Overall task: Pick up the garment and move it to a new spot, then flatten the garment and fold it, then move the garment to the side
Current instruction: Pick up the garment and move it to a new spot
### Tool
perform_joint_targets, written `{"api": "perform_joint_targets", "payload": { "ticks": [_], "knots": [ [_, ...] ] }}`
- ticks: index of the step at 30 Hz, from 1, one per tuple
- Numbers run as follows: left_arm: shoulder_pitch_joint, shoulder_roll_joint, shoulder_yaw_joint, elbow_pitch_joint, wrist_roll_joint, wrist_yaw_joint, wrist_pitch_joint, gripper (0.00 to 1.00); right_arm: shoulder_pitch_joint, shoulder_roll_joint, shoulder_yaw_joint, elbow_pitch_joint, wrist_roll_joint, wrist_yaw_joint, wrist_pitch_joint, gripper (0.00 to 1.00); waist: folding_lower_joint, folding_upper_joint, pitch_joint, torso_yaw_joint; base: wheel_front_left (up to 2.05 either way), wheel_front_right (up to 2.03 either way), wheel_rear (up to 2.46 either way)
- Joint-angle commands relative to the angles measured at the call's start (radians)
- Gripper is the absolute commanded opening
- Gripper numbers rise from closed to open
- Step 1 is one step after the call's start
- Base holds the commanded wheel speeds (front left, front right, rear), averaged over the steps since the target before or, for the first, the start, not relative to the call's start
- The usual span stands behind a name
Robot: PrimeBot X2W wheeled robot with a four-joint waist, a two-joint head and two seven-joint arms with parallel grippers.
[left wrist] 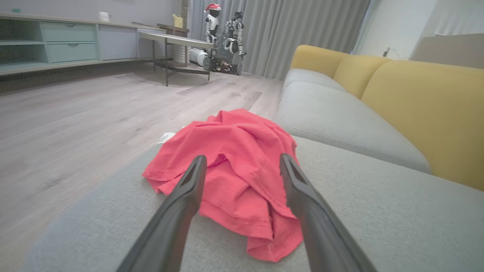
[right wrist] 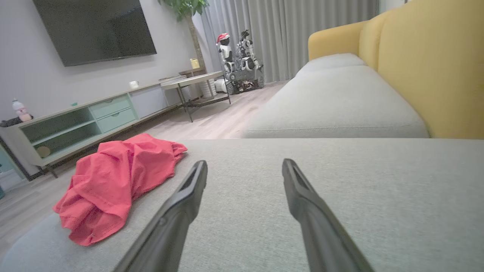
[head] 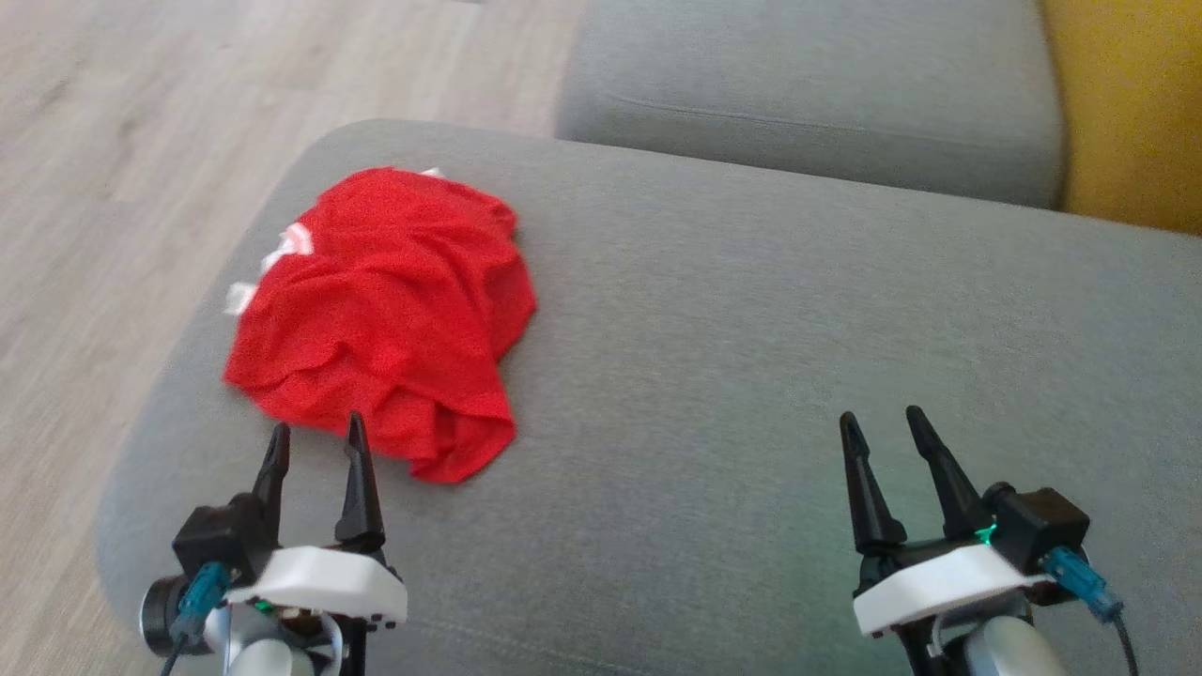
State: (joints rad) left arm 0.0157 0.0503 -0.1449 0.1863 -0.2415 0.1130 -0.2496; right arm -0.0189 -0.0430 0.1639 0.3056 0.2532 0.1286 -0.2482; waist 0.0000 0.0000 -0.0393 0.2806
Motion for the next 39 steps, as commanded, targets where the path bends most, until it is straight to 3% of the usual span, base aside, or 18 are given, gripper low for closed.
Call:
{"api": "perform_joint_targets", "payload": {
  "ticks": [1,9,18,29,39],
  "knots": [
    [-0.032,0.0,0.038,-0.039,0.008,-0.003,-0.012,1.0,-0.025,-0.007,0.028,-0.03,0.008,0.002,-0.013,1.0,0.0,0.0,-0.004,0.052,0.0,0.0,0.0],
    [-0.021,0.0,0.06,-0.056,-0.007,0.009,-0.012,1.0,-0.028,-0.007,0.058,-0.022,0.02,0.002,-0.013,1.0,0.0,0.0,0.005,0.142,0.0,0.0,0.0],
    [-0.012,0.0,0.062,-0.064,-0.001,0.006,-0.012,1.0,-0.032,-0.007,0.085,-0.013,0.034,0.002,-0.013,1.0,0.0,0.0,0.006,0.174,0.0,0.0,0.0],
    [-0.031,0.0,0.117,-0.052,-0.034,0.004,-0.012,1.0,-0.041,-0.007,0.097,-0.015,0.04,0.002,-0.013,1.0,0.0,0.0,0.031,0.134,0.0,0.0,0.0],
    [-0.21,0.03,0.188,0.055,-0.021,-0.093,-0.012,1.0,-0.084,-0.007,-0.013,-0.065,-0.029,0.002,-0.009,1.0,0.0,0.0,0.152,0.053,0.0,0.0,0.0]
  ]
}}
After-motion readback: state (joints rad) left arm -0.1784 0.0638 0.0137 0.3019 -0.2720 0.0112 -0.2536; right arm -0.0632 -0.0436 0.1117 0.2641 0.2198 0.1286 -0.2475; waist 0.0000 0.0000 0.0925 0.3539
